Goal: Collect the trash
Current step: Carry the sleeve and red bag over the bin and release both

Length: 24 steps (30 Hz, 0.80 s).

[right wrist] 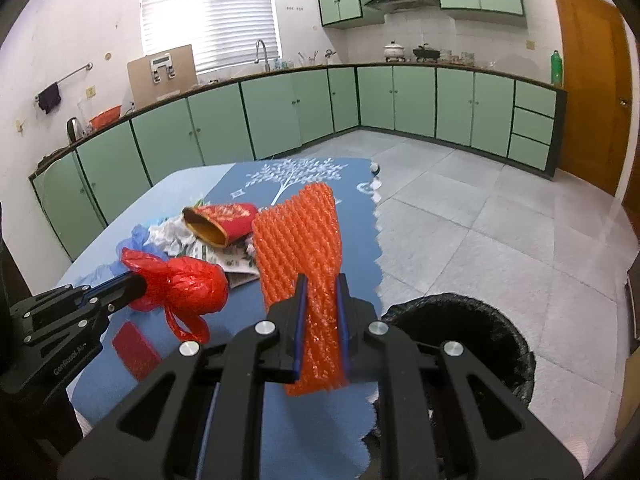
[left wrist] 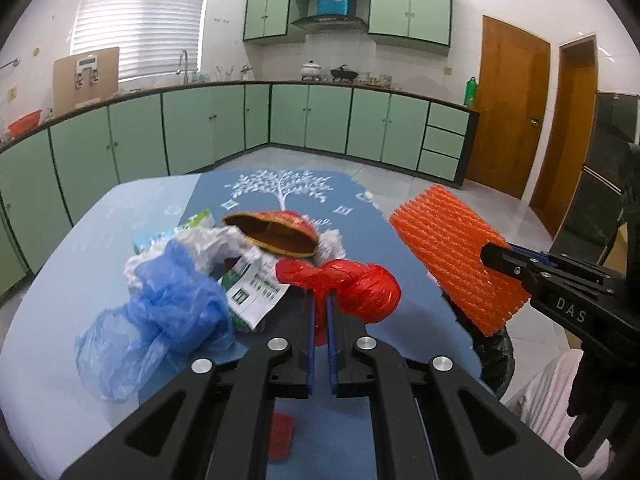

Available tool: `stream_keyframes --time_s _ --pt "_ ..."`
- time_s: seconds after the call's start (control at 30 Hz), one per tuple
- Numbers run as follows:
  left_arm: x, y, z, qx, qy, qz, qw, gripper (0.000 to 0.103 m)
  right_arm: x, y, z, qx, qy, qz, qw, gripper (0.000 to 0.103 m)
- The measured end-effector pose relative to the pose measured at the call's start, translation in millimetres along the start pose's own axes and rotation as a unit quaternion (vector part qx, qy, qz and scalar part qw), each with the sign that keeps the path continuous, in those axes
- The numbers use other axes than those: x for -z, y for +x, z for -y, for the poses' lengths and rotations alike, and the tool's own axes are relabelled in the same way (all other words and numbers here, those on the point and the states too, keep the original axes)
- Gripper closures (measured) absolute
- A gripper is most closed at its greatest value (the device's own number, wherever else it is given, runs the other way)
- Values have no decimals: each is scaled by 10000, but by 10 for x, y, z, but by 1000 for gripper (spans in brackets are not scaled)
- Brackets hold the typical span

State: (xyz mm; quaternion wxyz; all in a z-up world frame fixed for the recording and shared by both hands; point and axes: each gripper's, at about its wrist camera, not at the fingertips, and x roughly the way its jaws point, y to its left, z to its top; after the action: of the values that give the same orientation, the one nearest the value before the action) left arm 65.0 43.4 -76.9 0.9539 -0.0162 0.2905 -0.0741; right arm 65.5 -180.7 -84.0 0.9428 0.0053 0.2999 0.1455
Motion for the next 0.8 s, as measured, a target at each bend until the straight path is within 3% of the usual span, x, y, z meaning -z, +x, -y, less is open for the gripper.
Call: stream_keyframes --time_s 0.47,0.8 --pt "-318 249 445 468 207 175 9985 98 -109 -282 529 639 319 290 9970 90" --pt "-452 562 886 882 369 108 9954 98 -16 -314 1034 1166 615 236 9910 90"
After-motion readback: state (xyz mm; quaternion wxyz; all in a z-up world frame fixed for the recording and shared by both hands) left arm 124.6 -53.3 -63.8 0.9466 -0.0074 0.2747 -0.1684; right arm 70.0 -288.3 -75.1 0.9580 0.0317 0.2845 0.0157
